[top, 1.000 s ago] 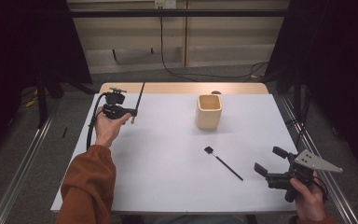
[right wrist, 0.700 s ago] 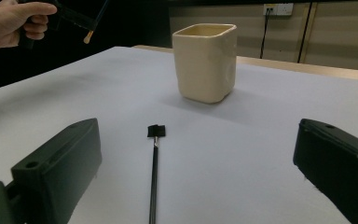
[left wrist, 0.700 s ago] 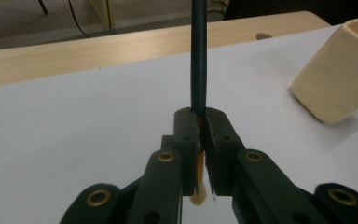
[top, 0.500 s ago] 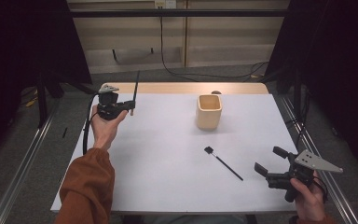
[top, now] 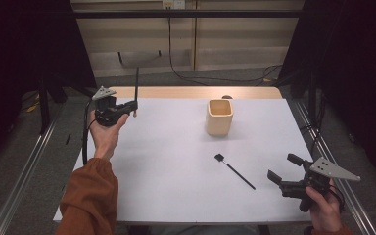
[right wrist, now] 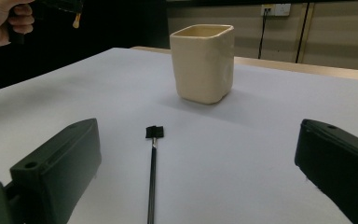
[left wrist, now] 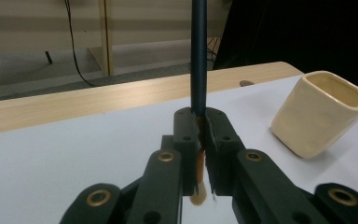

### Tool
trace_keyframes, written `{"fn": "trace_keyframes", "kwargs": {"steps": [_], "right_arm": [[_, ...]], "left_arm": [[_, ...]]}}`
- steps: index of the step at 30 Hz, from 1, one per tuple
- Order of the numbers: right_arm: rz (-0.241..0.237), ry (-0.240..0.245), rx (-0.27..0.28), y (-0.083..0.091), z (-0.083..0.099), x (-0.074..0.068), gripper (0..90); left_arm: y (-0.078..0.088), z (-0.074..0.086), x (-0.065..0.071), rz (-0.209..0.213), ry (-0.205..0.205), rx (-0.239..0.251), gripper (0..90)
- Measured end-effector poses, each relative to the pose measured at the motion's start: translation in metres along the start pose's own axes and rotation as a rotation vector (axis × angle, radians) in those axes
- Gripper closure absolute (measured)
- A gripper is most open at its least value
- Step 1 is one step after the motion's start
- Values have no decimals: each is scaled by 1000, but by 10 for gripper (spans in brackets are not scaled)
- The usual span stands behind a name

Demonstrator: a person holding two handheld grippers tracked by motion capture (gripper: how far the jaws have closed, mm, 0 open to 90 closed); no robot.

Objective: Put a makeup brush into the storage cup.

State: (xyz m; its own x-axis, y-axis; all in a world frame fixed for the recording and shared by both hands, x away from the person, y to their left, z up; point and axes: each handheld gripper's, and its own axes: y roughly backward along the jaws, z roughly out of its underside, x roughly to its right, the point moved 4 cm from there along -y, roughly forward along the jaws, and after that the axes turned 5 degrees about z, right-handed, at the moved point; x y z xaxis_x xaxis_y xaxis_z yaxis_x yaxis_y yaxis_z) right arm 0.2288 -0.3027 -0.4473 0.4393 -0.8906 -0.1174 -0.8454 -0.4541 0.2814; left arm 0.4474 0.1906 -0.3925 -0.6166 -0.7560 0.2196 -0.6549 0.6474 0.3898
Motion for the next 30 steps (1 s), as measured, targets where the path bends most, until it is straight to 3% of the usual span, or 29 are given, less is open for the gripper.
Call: {"fn": "trace_keyframes", "kwargs": {"steps": [7,11,16,26,30], "right_arm": [[-2,2,1,0,0,0,0],[-5,4,2,0,0,-1,0],[-6,3,3,0,0,-1,0],[-7,2,4,0,-1,-1,0],[-7,-1,3,0,-1,0,0]], "left_arm": [[7,-2,12,47,-32,21,842],[8,4,20,60,-61,5,842],[11,11,27,108,-45,24,842],[17,10,52,207,-85,42,842],[17,12,59,247,-81,42,842]]}}
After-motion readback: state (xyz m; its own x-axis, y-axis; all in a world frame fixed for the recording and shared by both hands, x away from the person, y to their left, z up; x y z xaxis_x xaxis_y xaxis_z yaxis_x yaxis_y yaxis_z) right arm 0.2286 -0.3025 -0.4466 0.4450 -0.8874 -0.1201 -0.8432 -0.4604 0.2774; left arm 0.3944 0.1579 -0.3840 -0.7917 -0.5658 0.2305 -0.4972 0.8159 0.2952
